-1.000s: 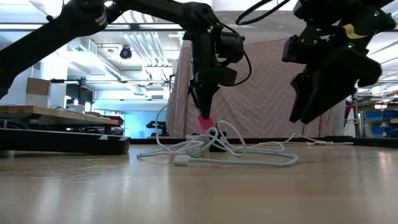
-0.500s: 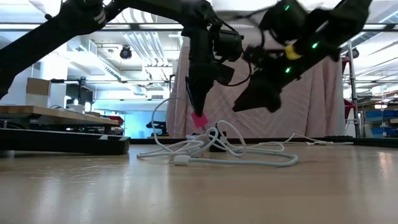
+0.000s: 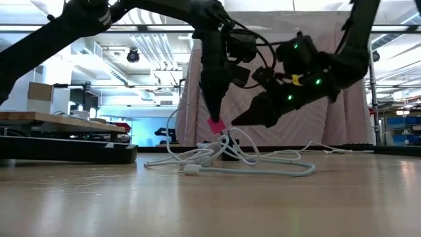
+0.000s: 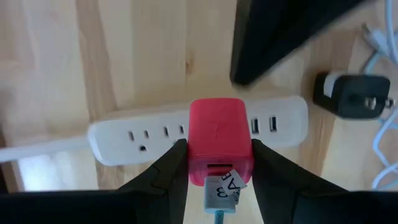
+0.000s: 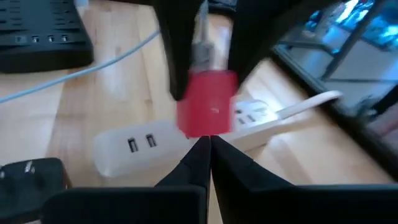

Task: Insert USB
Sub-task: Insert the pink charger adapter into the white outlet extension

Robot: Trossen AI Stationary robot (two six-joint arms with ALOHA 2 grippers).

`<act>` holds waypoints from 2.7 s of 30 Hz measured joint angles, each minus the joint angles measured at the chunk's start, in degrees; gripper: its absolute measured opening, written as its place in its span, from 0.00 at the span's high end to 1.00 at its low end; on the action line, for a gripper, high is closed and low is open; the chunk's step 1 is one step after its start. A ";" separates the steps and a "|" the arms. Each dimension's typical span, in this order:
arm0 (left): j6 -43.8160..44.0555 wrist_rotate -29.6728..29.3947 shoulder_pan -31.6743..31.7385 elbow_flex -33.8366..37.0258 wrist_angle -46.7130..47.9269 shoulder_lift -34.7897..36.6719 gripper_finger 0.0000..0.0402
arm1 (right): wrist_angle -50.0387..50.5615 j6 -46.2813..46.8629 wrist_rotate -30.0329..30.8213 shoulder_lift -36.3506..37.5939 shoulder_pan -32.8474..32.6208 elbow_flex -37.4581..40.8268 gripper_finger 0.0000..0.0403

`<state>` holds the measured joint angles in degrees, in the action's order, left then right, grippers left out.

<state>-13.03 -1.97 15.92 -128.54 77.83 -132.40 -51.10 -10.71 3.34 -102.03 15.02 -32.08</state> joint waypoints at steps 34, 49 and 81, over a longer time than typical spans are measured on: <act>2.85 2.07 -0.50 0.19 -2.72 1.29 0.69 | -1.46 -0.80 -1.95 -2.88 0.81 -3.04 1.00; 4.70 2.88 -0.41 3.03 -3.30 1.53 0.69 | 0.39 -1.95 1.77 -2.35 1.03 -2.62 1.00; 5.04 0.29 -0.04 8.53 -13.23 7.03 0.69 | 1.07 -1.87 1.34 -2.13 1.07 -2.82 1.00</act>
<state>-7.99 -1.68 15.88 -120.01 64.61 -125.37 -50.02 -12.58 4.68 -104.16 16.09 -34.90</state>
